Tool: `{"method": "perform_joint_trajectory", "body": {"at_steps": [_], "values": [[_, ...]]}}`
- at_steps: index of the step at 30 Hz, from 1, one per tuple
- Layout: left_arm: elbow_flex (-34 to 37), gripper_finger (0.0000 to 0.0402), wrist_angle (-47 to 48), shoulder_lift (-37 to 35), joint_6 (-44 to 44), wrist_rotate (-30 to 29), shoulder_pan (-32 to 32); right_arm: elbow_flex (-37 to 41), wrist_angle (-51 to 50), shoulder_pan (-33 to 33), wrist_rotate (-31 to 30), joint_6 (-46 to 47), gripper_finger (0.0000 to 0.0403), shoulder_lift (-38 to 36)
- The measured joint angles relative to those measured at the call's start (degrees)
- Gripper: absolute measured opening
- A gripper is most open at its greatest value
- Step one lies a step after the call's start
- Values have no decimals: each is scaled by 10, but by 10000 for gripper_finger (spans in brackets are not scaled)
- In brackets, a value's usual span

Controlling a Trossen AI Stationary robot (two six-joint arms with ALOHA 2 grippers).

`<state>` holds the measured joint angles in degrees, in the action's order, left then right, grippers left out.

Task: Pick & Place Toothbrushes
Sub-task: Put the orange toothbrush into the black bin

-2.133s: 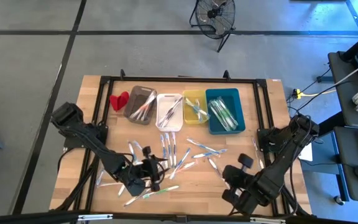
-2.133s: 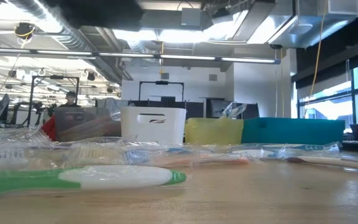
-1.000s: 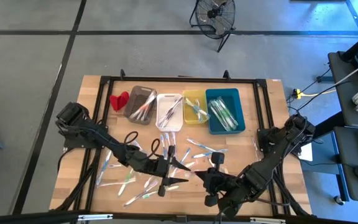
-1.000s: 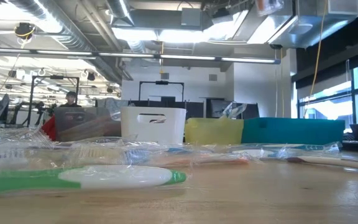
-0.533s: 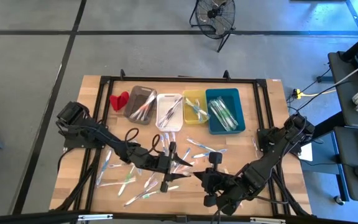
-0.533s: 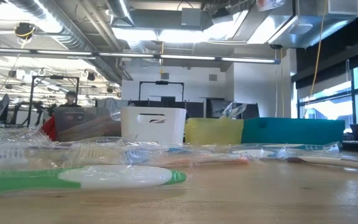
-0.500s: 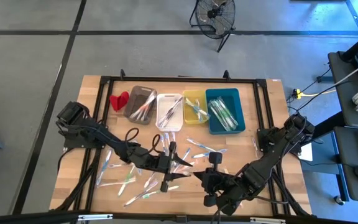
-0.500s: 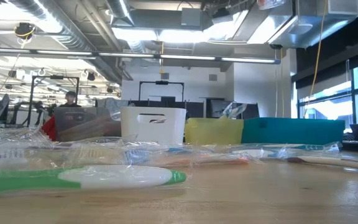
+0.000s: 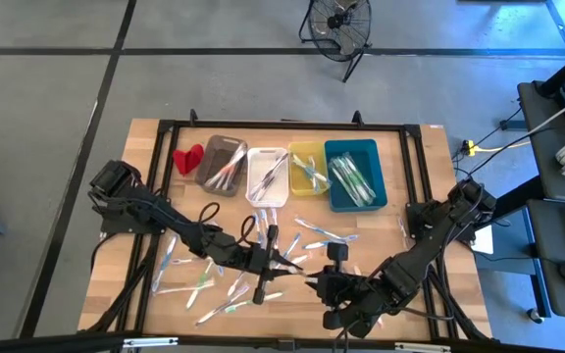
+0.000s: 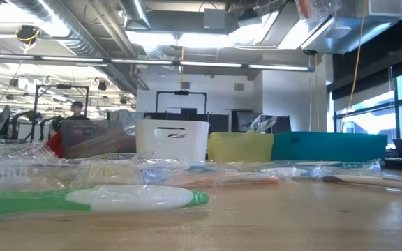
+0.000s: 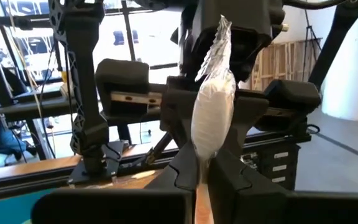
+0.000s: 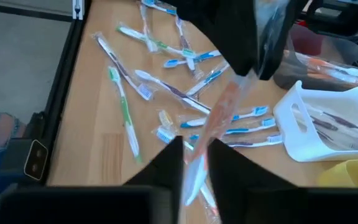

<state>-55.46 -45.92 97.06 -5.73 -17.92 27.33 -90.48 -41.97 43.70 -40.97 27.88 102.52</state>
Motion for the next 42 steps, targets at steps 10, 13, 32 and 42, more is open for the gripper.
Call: {"method": "perform_joint_trajectory", "body": {"at_steps": [10, 13, 32, 42], "values": [[0, 10, 128, -40, 18, -98, 16, 0, -46, 0, 85, 47, 238, 0], [0, 10, 235, -88, 66, -133, 17, 0, -59, 2, 91, 78, 265, 0], [-108, 10, 917, -311, 330, -198, -233, 0, -52, 13, 75, 55, 308, 35], [-115, 10, 1044, -273, 330, -136, -434, 0, -49, 12, 77, 55, 286, 46]]}}
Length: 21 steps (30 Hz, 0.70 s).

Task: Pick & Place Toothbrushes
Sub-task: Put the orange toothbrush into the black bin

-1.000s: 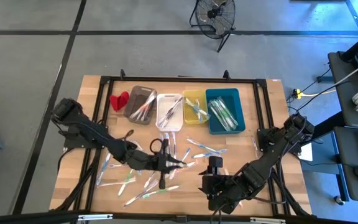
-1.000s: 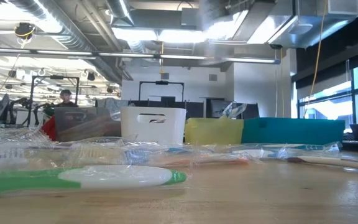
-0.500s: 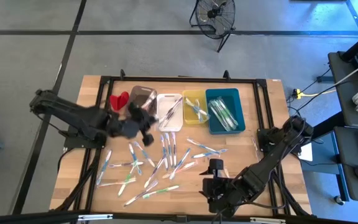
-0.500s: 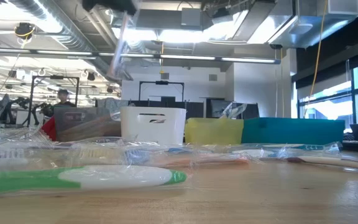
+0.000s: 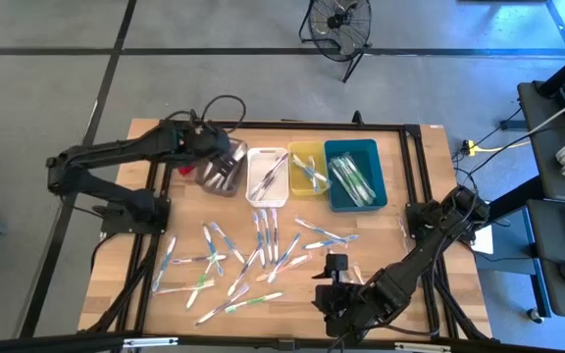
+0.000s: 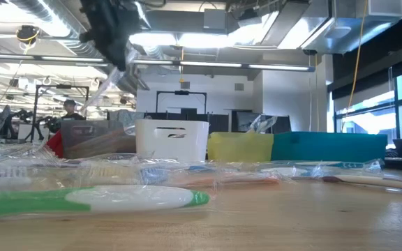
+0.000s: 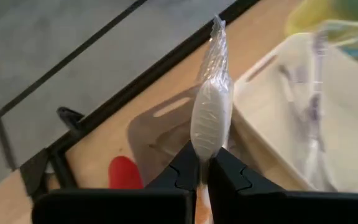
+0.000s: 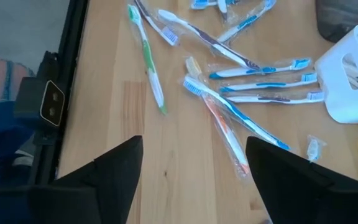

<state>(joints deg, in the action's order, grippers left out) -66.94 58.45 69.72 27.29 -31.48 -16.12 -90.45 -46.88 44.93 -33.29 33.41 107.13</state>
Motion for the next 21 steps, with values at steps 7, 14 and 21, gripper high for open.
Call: {"method": "perform_joint_trajectory", "body": {"at_steps": [7, 14, 21], "values": [[0, 10, 13, 71, -15, 16, -34, 0, 2, 0, -2, -5, 272, 0], [0, 10, 6, 138, -22, 45, -59, 0, 4, 0, -3, -10, 261, 0], [0, 11, -16, 173, -45, 92, -74, 0, 4, 0, -3, -10, 253, 0]]}}
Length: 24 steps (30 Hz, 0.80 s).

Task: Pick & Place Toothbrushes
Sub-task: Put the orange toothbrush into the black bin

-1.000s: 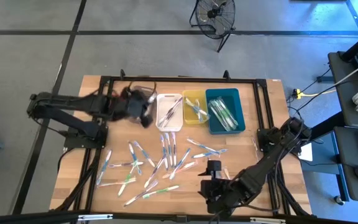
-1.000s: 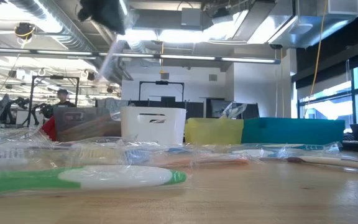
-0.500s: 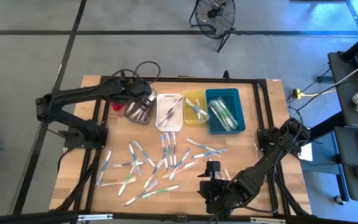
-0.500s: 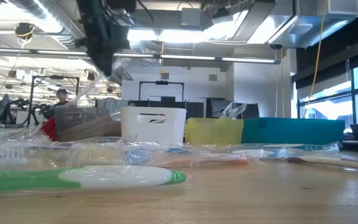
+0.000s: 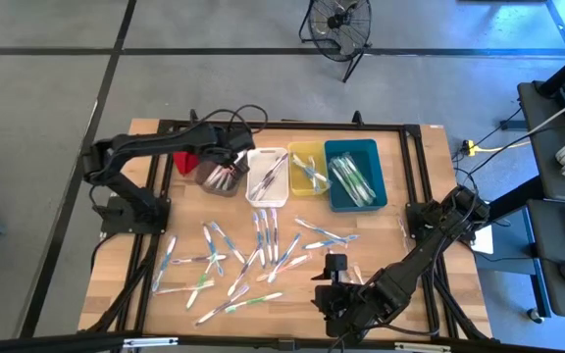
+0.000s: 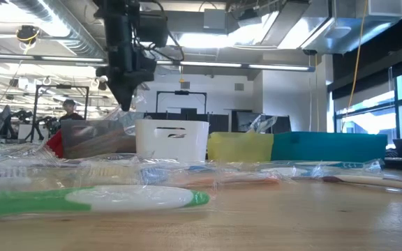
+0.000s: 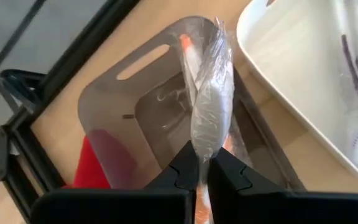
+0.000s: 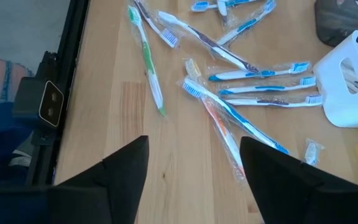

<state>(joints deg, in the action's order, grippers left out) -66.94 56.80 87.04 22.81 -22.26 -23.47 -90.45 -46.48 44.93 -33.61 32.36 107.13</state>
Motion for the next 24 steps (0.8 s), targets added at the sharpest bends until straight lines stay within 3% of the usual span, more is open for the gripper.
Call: {"method": "perform_joint_trajectory", "body": {"at_steps": [5, 18, 24], "values": [[0, 13, -1, 1, -2, 63, -19, 0, 0, 0, 0, 0, 248, 0], [3, 15, 0, 1, 0, 70, -26, 0, 5, 0, 0, 2, 234, 0], [52, 19, -24, 1, -17, 102, -38, 0, 7, 0, 0, 2, 227, 0]]}}
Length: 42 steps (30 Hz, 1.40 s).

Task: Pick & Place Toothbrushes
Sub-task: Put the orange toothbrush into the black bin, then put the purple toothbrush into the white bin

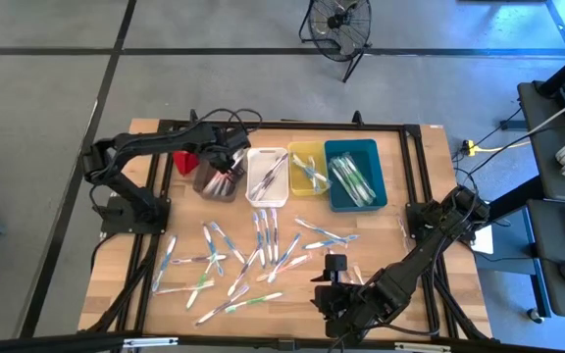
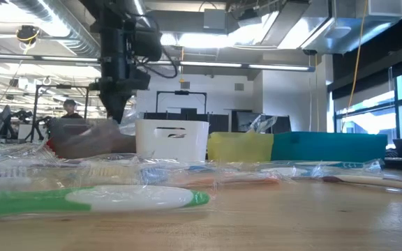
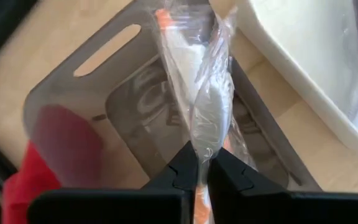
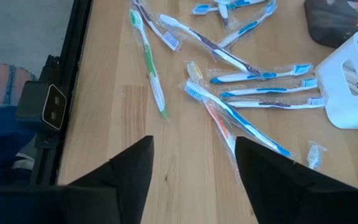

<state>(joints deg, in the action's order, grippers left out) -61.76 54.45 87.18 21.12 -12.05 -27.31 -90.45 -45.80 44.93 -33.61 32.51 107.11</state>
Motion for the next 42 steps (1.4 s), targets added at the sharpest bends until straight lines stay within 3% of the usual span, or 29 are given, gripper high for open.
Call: {"method": "perform_joint_trajectory", "body": {"at_steps": [5, 16, 22, 28, 32, 36, 39, 42], "values": [[12, 43, -22, 0, -7, 31, -13, 0, 0, 0, 0, -1, 222, 0], [11, 122, -45, 0, -9, 27, -8, 0, 0, 0, 0, -4, 235, 0], [-23, 144, -16, 0, -8, 34, -4, 0, 0, 0, 0, -4, 245, 0], [-86, 143, 80, 0, 14, 50, 22, 0, 0, 0, 0, -4, 247, 0], [-114, 141, 169, -9, 75, 131, 73, 0, -1, 0, 1, -4, 239, 0], [-115, 141, 227, -25, 146, 201, 173, 0, -6, 0, 2, -6, 228, 0], [-116, 141, 244, -35, 206, 206, 264, 0, -7, 0, 2, -9, 221, 0], [-116, 141, 234, -42, 275, 173, 353, 0, -5, 0, 2, -15, 215, 0]]}}
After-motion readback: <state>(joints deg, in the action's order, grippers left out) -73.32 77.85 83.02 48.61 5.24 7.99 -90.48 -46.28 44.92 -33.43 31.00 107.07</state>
